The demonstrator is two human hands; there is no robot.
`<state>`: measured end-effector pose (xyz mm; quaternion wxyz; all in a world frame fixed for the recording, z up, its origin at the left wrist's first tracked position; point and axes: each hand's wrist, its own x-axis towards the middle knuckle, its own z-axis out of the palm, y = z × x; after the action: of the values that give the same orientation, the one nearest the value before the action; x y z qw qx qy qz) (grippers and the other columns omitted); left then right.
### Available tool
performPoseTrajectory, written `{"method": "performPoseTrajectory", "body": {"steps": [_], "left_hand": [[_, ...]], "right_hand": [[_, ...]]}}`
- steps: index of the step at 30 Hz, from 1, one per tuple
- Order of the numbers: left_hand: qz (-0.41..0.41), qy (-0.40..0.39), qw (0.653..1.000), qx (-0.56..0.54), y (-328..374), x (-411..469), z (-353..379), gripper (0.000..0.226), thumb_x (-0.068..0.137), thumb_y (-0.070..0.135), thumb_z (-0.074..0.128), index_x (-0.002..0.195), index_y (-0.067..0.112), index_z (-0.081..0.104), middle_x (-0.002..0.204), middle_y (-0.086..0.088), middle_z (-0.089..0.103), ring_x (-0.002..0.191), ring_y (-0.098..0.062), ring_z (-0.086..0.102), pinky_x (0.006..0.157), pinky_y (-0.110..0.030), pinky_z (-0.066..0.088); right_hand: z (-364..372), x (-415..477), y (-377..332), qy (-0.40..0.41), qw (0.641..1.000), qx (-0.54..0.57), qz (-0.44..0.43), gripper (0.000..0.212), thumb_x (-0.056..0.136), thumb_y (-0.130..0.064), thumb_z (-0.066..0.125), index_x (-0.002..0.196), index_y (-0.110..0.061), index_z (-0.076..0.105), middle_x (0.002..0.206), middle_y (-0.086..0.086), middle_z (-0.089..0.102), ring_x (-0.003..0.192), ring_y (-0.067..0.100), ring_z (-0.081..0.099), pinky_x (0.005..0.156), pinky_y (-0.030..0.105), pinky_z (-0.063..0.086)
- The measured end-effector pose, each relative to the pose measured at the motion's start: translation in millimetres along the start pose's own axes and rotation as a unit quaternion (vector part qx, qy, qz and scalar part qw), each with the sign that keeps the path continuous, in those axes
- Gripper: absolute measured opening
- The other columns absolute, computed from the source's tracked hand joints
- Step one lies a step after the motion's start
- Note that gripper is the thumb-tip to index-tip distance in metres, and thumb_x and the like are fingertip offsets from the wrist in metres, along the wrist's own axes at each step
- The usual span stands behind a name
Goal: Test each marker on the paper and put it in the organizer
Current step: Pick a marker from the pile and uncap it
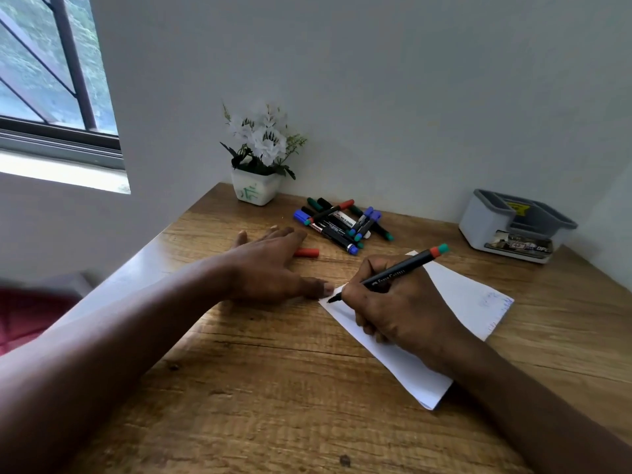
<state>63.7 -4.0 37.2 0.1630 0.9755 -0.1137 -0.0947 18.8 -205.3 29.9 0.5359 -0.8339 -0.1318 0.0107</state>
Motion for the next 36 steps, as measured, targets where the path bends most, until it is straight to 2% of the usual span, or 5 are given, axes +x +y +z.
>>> {"method": "performPoseTrajectory", "body": {"steps": [8,22,27,36], "left_hand": [[0.002,-0.002,1.000,0.005,-2.2,2.5,-0.2,0.104,0.081,0.078,0.052,0.161,0.030,0.004,0.170,0.004,0.000,0.156,-0.018,-0.001,0.123,-0.060,-0.002],[0.004,-0.004,1.000,0.012,-1.5,2.0,-0.4,0.104,0.081,0.079,0.050,0.161,0.030,0.004,0.170,0.005,0.000,0.156,-0.017,-0.002,0.123,-0.060,-0.001],[0.009,0.001,1.000,0.013,-3.2,3.2,0.2,0.105,0.081,0.080,0.050,0.161,0.030,0.005,0.170,0.006,0.001,0.155,-0.017,0.000,0.123,-0.060,0.000],[0.008,0.003,1.000,0.015,-3.6,3.9,0.3,0.104,0.081,0.079,0.052,0.161,0.031,0.005,0.170,0.005,0.002,0.155,-0.018,0.002,0.123,-0.060,0.003]], "right_hand": [[-0.9,0.2,-1.7,-0.010,1.000,0.016,-0.005,0.024,0.080,-0.025,0.073,0.058,-0.023,0.063,0.053,0.007,0.067,0.044,0.010,0.061,0.042,0.019,0.045],[2.0,-1.7,-0.6,-0.010,1.000,0.000,-0.026,0.020,0.086,-0.019,0.072,0.068,-0.017,0.066,0.057,0.007,0.068,0.048,0.012,0.061,0.044,0.019,0.045],[0.5,-1.2,-2.1,-0.004,1.000,0.009,-0.015,0.026,0.084,-0.021,0.072,0.060,-0.023,0.062,0.054,0.005,0.066,0.046,0.011,0.061,0.042,0.018,0.044],[2.1,-1.2,1.4,0.037,0.999,0.001,-0.031,0.018,0.083,-0.019,0.070,0.068,-0.011,0.063,0.050,0.005,0.064,0.043,0.013,0.060,0.041,0.020,0.044]]}}
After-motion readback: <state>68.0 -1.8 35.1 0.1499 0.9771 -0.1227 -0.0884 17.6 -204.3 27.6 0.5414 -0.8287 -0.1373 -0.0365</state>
